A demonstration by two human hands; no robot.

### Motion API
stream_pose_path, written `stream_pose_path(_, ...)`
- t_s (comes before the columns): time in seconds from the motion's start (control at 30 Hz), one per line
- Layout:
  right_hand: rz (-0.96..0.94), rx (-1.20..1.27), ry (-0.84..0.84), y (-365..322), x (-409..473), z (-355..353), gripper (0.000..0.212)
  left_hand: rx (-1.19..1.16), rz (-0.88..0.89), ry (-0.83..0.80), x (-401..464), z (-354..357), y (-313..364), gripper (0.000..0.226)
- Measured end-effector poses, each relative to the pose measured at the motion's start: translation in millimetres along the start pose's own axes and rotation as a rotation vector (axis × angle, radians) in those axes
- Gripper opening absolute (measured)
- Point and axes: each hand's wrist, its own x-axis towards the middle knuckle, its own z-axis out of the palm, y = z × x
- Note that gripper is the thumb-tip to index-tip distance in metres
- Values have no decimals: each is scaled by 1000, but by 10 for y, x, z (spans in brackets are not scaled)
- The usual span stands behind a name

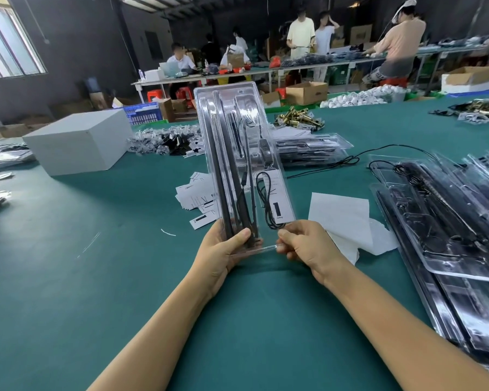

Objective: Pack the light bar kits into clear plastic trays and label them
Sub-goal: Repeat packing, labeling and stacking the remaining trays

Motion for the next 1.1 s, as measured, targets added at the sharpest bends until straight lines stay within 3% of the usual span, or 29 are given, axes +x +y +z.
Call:
stream_pose_path(0.27, 32, 65, -80, 33, 16, -29, 11, -51, -42, -7, 14, -15, 49, 39)
stream_pose_path(0.4, -259, -423, 95, 22, -20, -18, 59, -105, -42, 54, 35, -30, 93, 32)
stream_pose_path(0.47, -442, -654, 66, 36, -62, -20, 94, -154, -38, 50, 33, -45, 121, 37)
stream_pose_path(0.5, -508, -766, 52, 56, -63, -32, 103, -150, -34, 51, 31, -58, 137, 35)
stream_pose_path(0.57, -601, -984, 48, 97, -28, -62, 99, -87, -19, 38, 20, -81, 150, 26)
stream_pose_path(0.63, -646, -1084, 51, 149, 5, -69, 81, -42, -3, 1, -2, -66, 150, 24)
stream_pose_path(0.73, -671, -919, 106, 167, -7, -45, 61, -36, 23, -71, -41, 5, 146, 33)
stream_pose_path(0.9, -749, -653, 197, 107, -2, -63, 56, -22, 20, -128, -34, 51, 194, 45)
stream_pose_path(1.0, -814, -395, 282, 39, -10, -71, 41, 58, 0, -54, -2, 28, 173, 55)
stream_pose_path(1.1, -671, -11, 229, -109, -27, -116, 20, 108, -14, 51, 30, -20, 137, 61)
